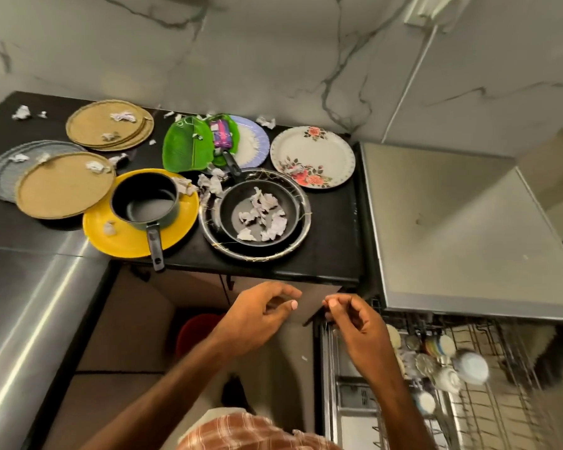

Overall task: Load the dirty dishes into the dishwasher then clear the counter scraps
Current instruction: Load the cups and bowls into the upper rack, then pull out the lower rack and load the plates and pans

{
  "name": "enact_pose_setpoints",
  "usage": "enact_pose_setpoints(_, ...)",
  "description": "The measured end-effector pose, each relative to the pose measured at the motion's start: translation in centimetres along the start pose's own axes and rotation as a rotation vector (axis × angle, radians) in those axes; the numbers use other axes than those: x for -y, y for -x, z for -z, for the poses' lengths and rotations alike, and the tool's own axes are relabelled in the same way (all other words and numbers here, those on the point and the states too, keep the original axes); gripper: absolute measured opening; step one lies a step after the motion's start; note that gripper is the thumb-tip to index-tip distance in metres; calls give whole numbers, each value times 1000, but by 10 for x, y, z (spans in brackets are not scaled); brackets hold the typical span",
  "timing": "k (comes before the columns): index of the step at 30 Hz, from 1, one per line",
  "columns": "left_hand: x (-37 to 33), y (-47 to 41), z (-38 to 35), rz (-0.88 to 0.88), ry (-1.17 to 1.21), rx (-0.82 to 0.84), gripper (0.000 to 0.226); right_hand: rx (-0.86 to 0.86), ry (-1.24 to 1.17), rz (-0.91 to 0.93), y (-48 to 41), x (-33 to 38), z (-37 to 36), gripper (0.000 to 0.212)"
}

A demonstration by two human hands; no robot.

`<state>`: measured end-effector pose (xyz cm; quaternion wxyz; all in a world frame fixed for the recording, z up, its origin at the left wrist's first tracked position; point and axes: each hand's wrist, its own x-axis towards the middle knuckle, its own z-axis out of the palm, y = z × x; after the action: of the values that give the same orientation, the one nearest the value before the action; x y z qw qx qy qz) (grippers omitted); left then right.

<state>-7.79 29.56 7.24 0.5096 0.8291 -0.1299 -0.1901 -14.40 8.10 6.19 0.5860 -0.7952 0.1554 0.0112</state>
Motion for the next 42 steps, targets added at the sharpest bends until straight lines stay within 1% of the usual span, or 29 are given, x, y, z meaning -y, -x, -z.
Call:
enact_pose_setpoints(3, -5, 10, -19, -21, -43, 3, 22, -16, 23, -10, 14, -7, 17, 13)
enact_pose_setpoints(6, -22, 36, -57, -28, -39, -2, 23, -9, 20, 14, 41, -19, 50, 13)
enact_pose_setpoints(13, -44, 107, -147, 33, 8, -122, 22, 60, 42, 39, 97, -60, 113, 13)
enact_pose_setpoints(16, -49, 137, -175, 64, 14, -116, 23, 109, 57, 24, 123, -73, 128, 13)
enact_pose_setpoints(21, -57, 187, -211, 11, -40, -96, 27, 149, 78, 50, 170, -91, 148, 11)
enact_pose_setpoints(24, -61, 210, -224, -3, -64, -111, 27, 124, 59, 50, 196, -101, 157, 10)
enact_pose_setpoints(30, -65, 260, -253, -40, -177, -34, 30, 54, 13, 48, 263, -122, 170, 9)
enact_pose_setpoints(32, -67, 279, -267, -60, -228, -31, 31, 42, 19, 43, 290, -133, 176, 11)
enact_pose_setpoints(34, -67, 297, -282, -73, -282, -38, 33, 47, 88, 74, 317, -147, 182, 22)
enact_pose_setpoints(36, -64, 314, -299, -58, -322, -38, 40, 66, 230, 124, 342, -162, 191, 46)
enact_pose_setpoints(38, -64, 332, -319, -1, -373, 5, 56, 93, 378, 129, 370, -173, 201, 69)
enact_pose_setpoints(39, -66, 341, -331, 8, -404, 34, 65, 100, 446, 132, 383, -178, 210, 77)
enact_pose_setpoints(42, -74, 360, -361, -8, -566, 84, 92, 91, 632, 142, 412, -186, 236, 88)
